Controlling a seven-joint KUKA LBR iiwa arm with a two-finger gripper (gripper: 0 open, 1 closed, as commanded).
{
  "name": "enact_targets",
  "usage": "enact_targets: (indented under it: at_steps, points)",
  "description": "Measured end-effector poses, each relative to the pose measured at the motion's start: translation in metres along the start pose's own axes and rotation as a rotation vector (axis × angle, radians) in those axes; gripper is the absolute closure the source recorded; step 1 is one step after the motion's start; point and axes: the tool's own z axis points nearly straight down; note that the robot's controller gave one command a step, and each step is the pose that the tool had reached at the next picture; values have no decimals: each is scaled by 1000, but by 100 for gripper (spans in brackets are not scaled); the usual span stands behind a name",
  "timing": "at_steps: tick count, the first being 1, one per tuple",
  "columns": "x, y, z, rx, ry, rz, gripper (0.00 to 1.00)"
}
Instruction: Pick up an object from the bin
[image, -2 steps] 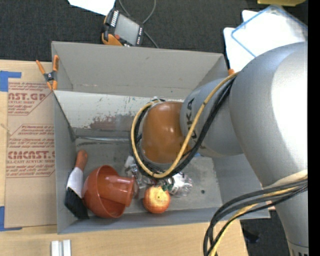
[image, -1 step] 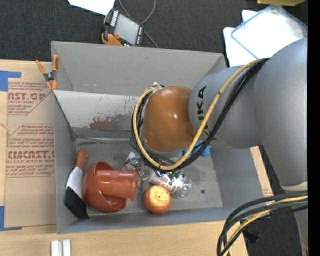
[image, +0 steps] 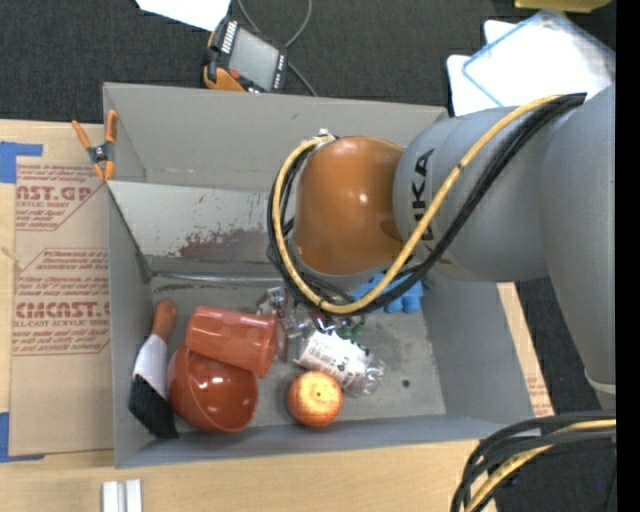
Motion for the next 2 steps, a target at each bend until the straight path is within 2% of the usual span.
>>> enact_targets:
  at_steps: [1, 2]
  points:
    - [9, -4, 32, -1, -5, -110, 100]
    - [18, -7, -68, -1, -3, -63, 100]
